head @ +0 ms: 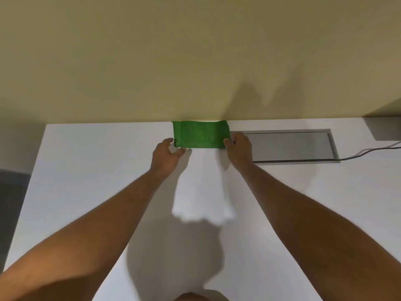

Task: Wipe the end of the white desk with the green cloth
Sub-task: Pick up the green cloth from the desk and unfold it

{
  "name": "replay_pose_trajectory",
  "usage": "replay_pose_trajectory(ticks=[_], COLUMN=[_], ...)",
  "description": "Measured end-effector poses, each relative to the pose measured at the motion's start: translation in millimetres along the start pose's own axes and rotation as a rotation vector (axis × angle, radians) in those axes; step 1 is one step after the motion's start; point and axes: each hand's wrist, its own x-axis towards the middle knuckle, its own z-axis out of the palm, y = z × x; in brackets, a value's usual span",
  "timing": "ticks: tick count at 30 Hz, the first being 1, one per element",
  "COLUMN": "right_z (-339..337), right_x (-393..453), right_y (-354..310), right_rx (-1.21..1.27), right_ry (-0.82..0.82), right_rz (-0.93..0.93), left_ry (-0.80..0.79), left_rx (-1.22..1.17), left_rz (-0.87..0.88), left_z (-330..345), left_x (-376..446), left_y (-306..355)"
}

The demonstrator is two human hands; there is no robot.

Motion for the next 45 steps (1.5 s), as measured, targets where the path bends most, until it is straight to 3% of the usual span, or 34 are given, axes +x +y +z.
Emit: replay_pose_trajectory(ticks=[6, 13, 22, 32, 42, 45], right_z=[14, 26, 27, 75, 133, 154], right_x=[34, 42, -30, -166, -278, -309], right_y=[5, 11, 11, -20, -102, -122], right_rx=[0.094, 0.237, 0.659, 0.574, 0.351, 0.324], right_ry=[0.026, -0.027, -0.318, -0.584, -0.660, -0.667], right_rz=[0.168, 0.344, 0.452, 0.310, -0.011, -0.085], left_ry=[-0.052, 0.040, -0.053, 0.082, 0.347, 0.425], left_rx=[-0.270, -0.451, -0.660, -0.856, -0.898, -0.878], left_rz=[-0.220, -0.431, -0.503, -0.555, -0.300, -0.299], left_z=[18, 29, -9, -90, -163, -183], left_x=[40, 64, -18, -163, -263, -289], left_y=[10, 8, -38, -172, -260, -280])
